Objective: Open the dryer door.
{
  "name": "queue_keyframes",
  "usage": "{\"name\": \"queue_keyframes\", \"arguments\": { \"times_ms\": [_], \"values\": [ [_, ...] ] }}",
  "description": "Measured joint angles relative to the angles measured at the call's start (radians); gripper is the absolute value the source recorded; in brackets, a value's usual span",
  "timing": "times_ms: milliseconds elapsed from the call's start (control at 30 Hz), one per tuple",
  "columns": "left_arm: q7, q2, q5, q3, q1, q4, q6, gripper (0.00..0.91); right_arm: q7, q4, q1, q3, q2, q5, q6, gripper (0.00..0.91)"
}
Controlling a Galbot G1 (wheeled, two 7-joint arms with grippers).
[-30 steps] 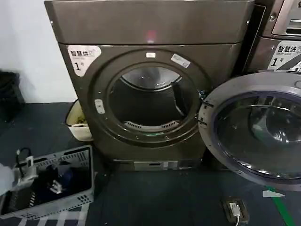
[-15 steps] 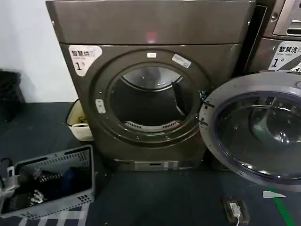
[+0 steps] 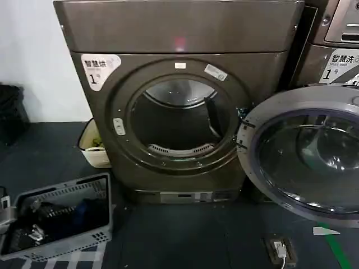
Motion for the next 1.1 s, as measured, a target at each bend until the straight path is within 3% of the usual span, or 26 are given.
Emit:
{"name": "queue_keyframes", "arguments": {
  "times_ms": [1100],
  "values": [
    [0.058,0.039,0.039,-0.033,0.005,0.067,-0.046,0.907,-0.001,-0.007,0.002,-0.001,-0.001,-0.010,0.000,0.907]
  ]
}}
